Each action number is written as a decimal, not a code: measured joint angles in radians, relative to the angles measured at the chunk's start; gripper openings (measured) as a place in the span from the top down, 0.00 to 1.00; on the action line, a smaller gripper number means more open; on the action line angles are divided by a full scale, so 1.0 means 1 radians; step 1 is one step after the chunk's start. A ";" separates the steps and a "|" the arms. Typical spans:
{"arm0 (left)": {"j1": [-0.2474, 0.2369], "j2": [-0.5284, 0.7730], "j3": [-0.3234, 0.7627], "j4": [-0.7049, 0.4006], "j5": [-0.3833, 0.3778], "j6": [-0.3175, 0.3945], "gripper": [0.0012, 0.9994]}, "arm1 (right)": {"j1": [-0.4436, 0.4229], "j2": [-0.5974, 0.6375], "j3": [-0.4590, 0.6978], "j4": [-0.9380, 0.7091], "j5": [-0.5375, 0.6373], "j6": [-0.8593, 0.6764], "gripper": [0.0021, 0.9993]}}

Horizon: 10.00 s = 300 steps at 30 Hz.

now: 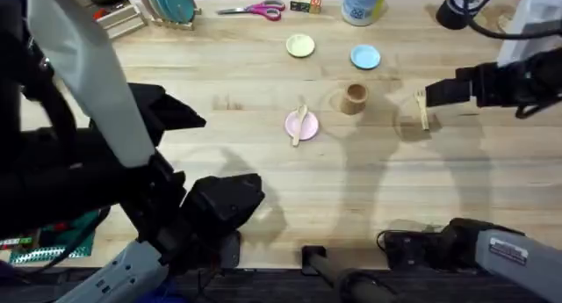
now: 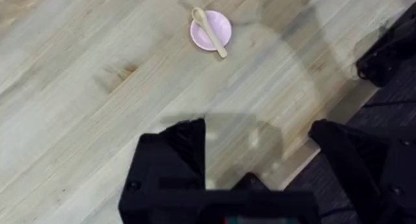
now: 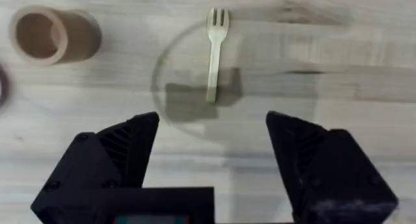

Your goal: Pick up a utensil and set it on the pink plate, then put the other utensil in the container.

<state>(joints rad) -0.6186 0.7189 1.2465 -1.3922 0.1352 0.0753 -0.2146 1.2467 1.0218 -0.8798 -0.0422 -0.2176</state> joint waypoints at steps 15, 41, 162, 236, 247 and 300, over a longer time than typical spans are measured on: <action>0.000 0.000 0.000 0.000 0.000 0.000 0.01 | 0.000 0.282 0.000 0.168 -0.005 0.004 0.00; 0.000 0.000 0.000 0.000 0.000 0.000 0.01 | 0.000 0.411 0.000 0.259 -0.026 0.004 0.02; 0.000 0.000 0.000 0.000 -0.001 0.000 0.01 | -0.005 0.202 0.093 0.086 -1.285 -0.893 0.97; 0.000 0.000 0.000 -0.012 -0.001 0.000 0.01 | 0.055 0.859 0.102 0.308 -1.396 -1.462 0.64; 0.000 0.000 0.000 -0.012 -0.001 0.000 0.01 | 0.055 0.838 0.102 0.305 -1.395 -1.444 0.54; 0.000 0.000 0.000 -0.012 -0.001 0.000 0.01 | 0.055 0.120 0.380 -0.531 -0.644 -0.503 0.00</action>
<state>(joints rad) -0.6186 0.7189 1.2465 -1.4040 0.1341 0.0753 -0.1600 1.3666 1.4014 -1.4105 -0.6866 -0.7205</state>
